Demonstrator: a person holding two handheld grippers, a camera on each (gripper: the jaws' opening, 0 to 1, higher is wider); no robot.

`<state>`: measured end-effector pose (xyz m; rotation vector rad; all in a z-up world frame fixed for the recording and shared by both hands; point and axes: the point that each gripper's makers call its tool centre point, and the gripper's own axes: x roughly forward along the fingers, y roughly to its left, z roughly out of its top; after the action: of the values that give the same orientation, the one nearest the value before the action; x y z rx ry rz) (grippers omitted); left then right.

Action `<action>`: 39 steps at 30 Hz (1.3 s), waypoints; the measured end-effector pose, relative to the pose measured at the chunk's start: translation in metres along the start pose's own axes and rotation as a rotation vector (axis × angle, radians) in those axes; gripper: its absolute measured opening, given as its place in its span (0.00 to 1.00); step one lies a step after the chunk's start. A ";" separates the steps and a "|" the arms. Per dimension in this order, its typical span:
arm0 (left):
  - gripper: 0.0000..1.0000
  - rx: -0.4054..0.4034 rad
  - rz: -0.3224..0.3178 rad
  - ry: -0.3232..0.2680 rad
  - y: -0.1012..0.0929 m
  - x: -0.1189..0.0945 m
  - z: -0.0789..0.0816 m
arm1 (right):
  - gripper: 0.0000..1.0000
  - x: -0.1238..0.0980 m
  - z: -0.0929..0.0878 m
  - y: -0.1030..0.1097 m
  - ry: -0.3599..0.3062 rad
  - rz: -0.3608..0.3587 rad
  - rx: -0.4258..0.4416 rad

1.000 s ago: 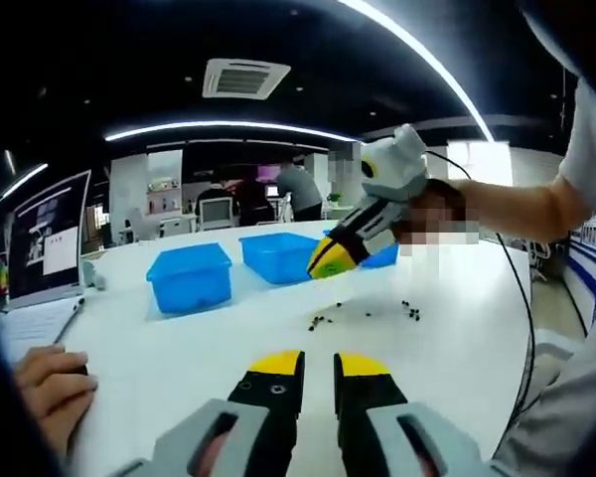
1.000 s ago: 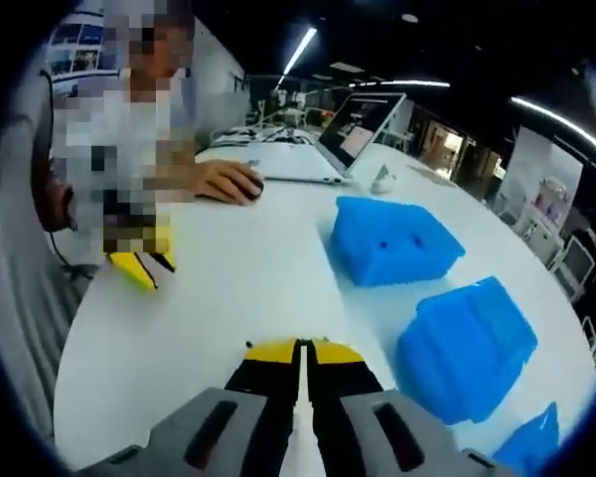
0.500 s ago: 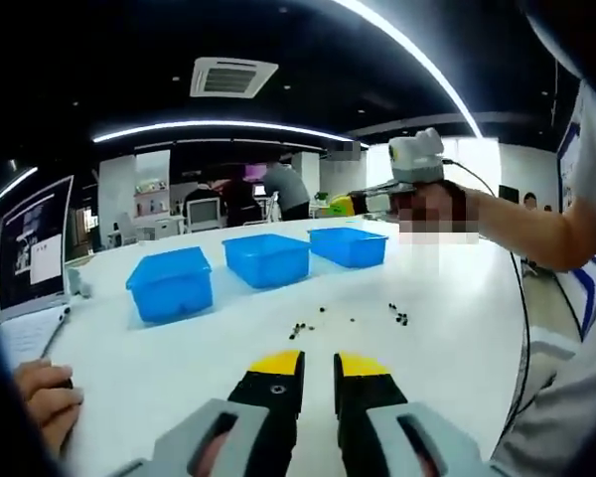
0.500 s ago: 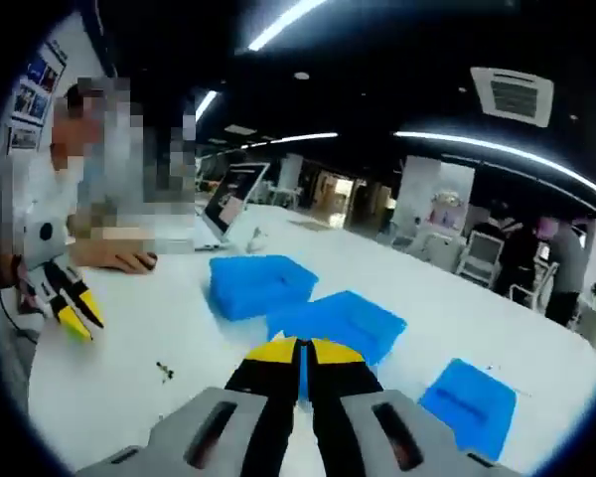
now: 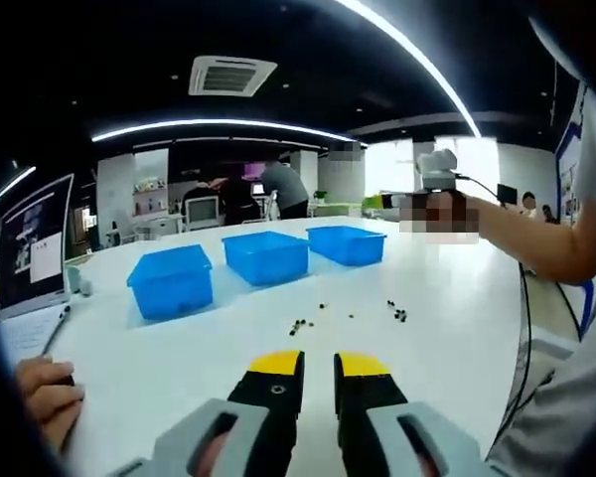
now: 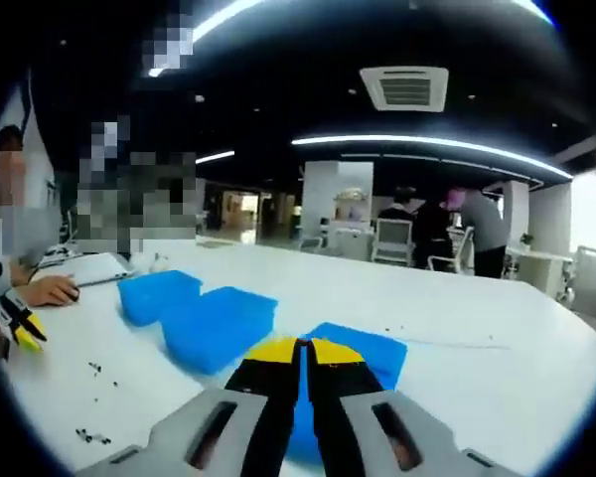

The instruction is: Pick up the resistors one by one and place each resistor into its matching bin, sorting the parts by color and model until every resistor is separated into the correct bin for its type

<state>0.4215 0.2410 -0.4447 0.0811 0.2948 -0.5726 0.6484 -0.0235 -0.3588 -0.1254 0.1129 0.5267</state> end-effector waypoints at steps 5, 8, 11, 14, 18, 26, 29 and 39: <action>0.15 -0.016 0.011 -0.003 0.001 0.000 -0.002 | 0.06 0.002 0.002 0.003 0.009 0.004 -0.019; 0.15 -0.012 0.004 -0.003 -0.002 0.000 -0.001 | 0.06 0.005 0.000 0.001 0.012 0.003 -0.008; 0.15 -0.005 0.000 -0.002 -0.003 -0.001 0.000 | 0.26 0.011 -0.008 -0.008 0.029 -0.029 0.015; 0.15 -0.005 0.003 -0.004 -0.002 -0.001 0.001 | 0.35 0.010 -0.013 -0.015 0.029 -0.054 0.038; 0.15 -0.007 0.008 -0.002 -0.001 -0.002 -0.001 | 0.31 0.008 -0.015 -0.013 0.033 -0.047 0.053; 0.15 -0.010 0.004 -0.004 -0.001 0.000 -0.001 | 0.27 0.006 -0.008 -0.010 0.044 -0.008 -0.004; 0.15 -0.011 0.006 -0.006 0.000 0.000 -0.002 | 0.26 0.007 -0.006 -0.009 0.051 0.004 -0.029; 0.15 -0.017 0.040 -0.001 0.011 -0.004 -0.004 | 0.25 0.010 -0.003 0.045 0.128 0.229 -0.261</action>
<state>0.4231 0.2531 -0.4472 0.0703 0.2959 -0.5299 0.6337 0.0196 -0.3671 -0.4045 0.1847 0.7614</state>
